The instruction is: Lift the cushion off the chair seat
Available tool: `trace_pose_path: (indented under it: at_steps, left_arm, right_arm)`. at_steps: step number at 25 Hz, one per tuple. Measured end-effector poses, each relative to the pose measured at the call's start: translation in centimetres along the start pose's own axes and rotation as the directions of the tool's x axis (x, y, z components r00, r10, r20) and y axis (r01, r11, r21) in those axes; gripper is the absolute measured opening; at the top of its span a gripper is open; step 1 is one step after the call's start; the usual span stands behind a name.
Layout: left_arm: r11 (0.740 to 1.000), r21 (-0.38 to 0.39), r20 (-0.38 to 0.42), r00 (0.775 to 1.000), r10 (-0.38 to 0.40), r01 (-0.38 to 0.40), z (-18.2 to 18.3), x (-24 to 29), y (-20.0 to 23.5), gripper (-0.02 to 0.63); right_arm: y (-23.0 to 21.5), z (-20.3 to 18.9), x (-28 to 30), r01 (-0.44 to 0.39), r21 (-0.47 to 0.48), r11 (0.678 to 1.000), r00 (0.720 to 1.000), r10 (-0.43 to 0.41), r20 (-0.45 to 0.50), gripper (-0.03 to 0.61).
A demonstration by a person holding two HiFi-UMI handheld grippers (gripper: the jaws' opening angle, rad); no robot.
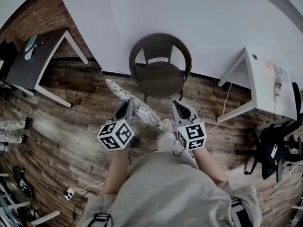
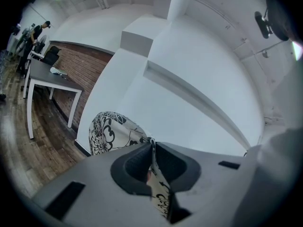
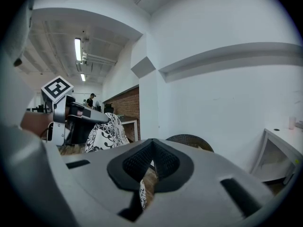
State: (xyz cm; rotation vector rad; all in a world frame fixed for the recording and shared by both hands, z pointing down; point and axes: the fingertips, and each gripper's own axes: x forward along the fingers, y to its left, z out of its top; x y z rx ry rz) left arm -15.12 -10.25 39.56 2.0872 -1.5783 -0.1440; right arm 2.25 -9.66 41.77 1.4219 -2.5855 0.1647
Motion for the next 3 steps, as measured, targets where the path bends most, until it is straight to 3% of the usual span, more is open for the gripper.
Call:
trace_pose_path:
  at_steps: [3]
  left_arm:
    - [1.000, 0.002, 0.001, 1.000, -0.002, 0.002, 0.17, 0.33, -0.06, 0.025]
  right_arm:
    - [-0.19, -0.09, 0.16, 0.002, 0.003, 1.000, 1.000, -0.002, -0.002, 0.000]
